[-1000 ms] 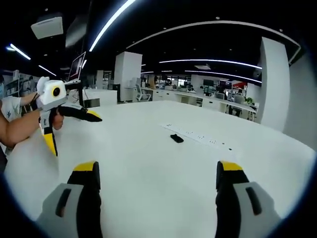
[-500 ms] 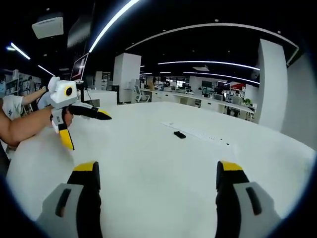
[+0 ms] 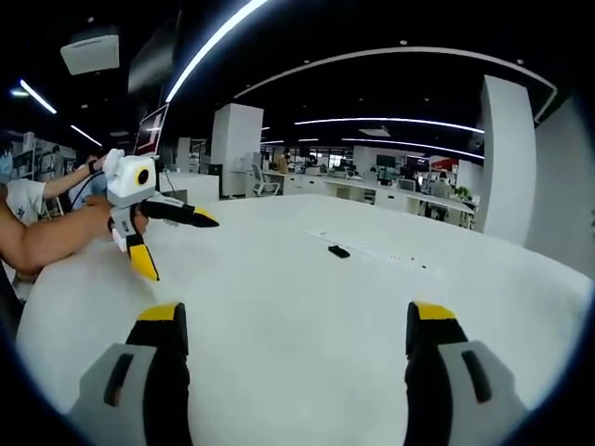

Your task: Snap the two parts of the plastic buckle together until the buckle closes and remains connected.

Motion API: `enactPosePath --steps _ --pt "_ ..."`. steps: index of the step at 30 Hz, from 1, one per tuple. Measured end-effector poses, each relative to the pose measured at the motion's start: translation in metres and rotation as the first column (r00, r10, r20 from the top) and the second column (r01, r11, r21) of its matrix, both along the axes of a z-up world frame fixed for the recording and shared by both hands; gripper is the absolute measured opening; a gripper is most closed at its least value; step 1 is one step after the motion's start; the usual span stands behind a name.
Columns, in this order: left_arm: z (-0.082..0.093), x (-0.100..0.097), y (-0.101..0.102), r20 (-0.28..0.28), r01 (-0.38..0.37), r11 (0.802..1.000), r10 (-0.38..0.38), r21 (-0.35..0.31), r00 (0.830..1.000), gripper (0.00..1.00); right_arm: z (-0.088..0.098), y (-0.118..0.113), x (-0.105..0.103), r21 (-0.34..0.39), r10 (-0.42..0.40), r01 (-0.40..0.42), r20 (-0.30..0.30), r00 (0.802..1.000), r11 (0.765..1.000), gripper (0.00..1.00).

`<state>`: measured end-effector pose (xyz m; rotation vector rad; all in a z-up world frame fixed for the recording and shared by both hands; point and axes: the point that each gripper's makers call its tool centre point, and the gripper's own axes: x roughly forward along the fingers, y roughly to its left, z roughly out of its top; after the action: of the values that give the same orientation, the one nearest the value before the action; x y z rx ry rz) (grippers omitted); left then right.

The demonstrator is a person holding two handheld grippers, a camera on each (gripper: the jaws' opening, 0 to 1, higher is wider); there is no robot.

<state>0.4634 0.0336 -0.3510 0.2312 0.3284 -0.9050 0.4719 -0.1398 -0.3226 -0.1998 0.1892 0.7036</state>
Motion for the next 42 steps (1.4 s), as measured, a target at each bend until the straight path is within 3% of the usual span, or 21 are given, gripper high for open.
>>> enactPosePath --steps 4,7,10,15,17,18,22,29,35,42 --pt "0.009 0.011 0.006 0.022 -0.03 0.999 0.031 -0.03 0.999 1.0 -0.002 0.001 -0.014 0.011 -0.004 0.004 -0.009 1.0 1.0 1.0" --pt "0.015 0.014 0.011 0.01 -0.045 0.997 0.046 -0.068 0.999 1.0 -0.004 -0.002 -0.017 0.01 -0.006 0.006 -0.008 1.0 1.0 1.0" --pt "0.021 0.02 0.014 0.037 -0.054 0.994 0.058 -0.094 0.998 1.0 -0.009 -0.01 -0.016 0.019 -0.012 0.013 -0.009 1.0 1.0 1.0" --pt "0.016 0.022 0.014 0.027 -0.06 0.995 0.062 -0.076 0.998 1.0 -0.006 -0.022 -0.028 0.037 -0.04 0.04 0.0 0.999 0.999 1.0" --pt "0.014 0.024 0.016 0.031 -0.065 0.996 0.067 -0.066 0.997 1.0 -0.008 -0.024 -0.037 0.071 -0.057 0.059 -0.03 0.998 0.996 1.0" --pt "0.015 0.024 0.016 0.033 -0.064 0.996 0.066 -0.064 0.997 1.0 -0.005 -0.026 -0.039 0.084 -0.069 0.07 -0.016 0.997 0.994 1.0" --pt "0.017 0.022 0.016 0.036 -0.064 0.995 0.066 -0.072 0.997 1.0 0.004 -0.035 -0.041 0.1 -0.108 0.105 0.021 0.994 0.989 1.0" --pt "0.014 0.029 0.022 0.018 -0.076 0.994 0.077 -0.083 0.997 0.99 0.0 -0.036 -0.038 0.083 -0.128 0.126 0.022 0.991 0.989 1.0" --pt "0.003 0.009 0.032 -0.014 -0.088 0.992 0.087 -0.088 0.996 0.99 0.0 -0.036 -0.035 0.064 -0.13 0.128 0.03 0.991 0.99 1.0" --pt "0.007 0.01 0.031 0.001 -0.086 0.992 0.086 -0.088 0.996 0.99 0.003 -0.037 -0.035 0.051 -0.134 0.132 0.054 0.989 0.99 1.0"
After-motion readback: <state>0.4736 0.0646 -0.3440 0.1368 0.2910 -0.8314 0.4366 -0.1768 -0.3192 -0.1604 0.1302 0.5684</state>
